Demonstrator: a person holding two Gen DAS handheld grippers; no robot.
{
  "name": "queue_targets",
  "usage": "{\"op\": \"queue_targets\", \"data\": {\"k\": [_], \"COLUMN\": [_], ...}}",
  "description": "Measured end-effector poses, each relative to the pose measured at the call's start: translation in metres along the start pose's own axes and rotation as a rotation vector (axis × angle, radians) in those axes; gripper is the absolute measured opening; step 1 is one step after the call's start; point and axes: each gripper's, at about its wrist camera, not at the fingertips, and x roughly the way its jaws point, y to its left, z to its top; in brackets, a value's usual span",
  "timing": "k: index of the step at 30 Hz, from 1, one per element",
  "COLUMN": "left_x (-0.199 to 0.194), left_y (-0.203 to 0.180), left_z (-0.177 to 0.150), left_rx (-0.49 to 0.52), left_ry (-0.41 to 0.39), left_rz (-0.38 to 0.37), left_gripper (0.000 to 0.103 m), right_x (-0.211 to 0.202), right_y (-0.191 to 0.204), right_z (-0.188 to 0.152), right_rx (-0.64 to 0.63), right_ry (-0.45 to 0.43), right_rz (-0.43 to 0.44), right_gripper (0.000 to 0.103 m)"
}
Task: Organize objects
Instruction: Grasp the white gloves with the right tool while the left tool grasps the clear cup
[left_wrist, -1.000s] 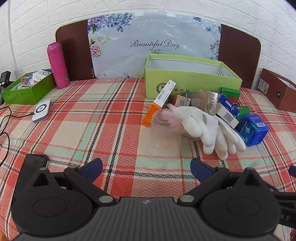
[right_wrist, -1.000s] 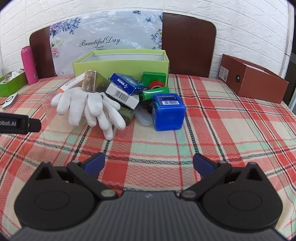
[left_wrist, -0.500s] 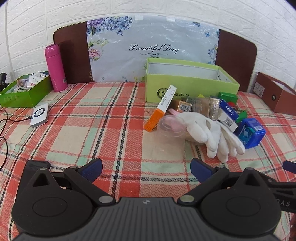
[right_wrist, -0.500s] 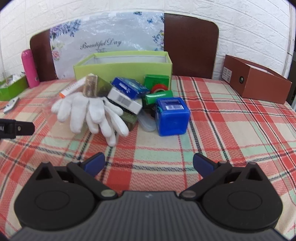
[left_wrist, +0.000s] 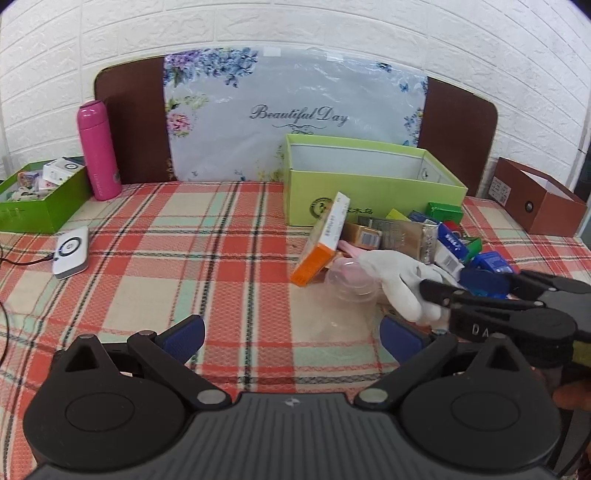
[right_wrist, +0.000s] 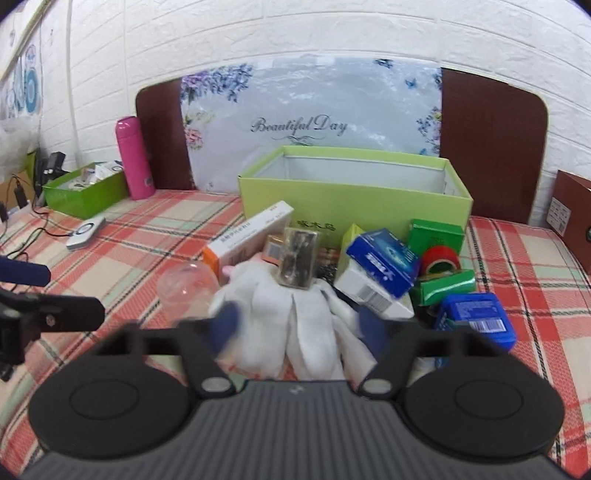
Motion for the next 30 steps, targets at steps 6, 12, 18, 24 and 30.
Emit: {"op": "queue_targets", "data": {"k": [6,12,18,24,30], "left_x": [0.033,0.062,0.056,0.027,0.004], "left_y": [-0.019,-0.024,0.002,0.025,0.022], "left_z": [0.006,0.013,0.006,-0.001,-0.016], "left_rx": [0.0,-0.021,-0.111,-0.124,-0.05], "left_ry": [0.024,0.041,0.063,0.063,0.098], "left_rz": [-0.073,-0.103,-0.181,-0.192,-0.269], "left_gripper": [0.103,0.07,0.049,0.048,0.051], "right_x": [-0.048,-0.069,-0.023,-0.006,-0.089], "right_y": [-0.018,-0.03,-0.003,-0.003,-0.016], "right_z": [-0.022,-0.029,-0.011,-0.01,-0.028], "right_rx": [-0.015,-0.034,-0.144,-0.11,-0.16], "right_ry": [-0.049,-0.014,-0.048,0.016,-0.029], "right_rz": [-0.023,-0.019,0.001,0.095,0.092], "right_gripper": [0.005,0.026,0.072,0.01,0.009]}}
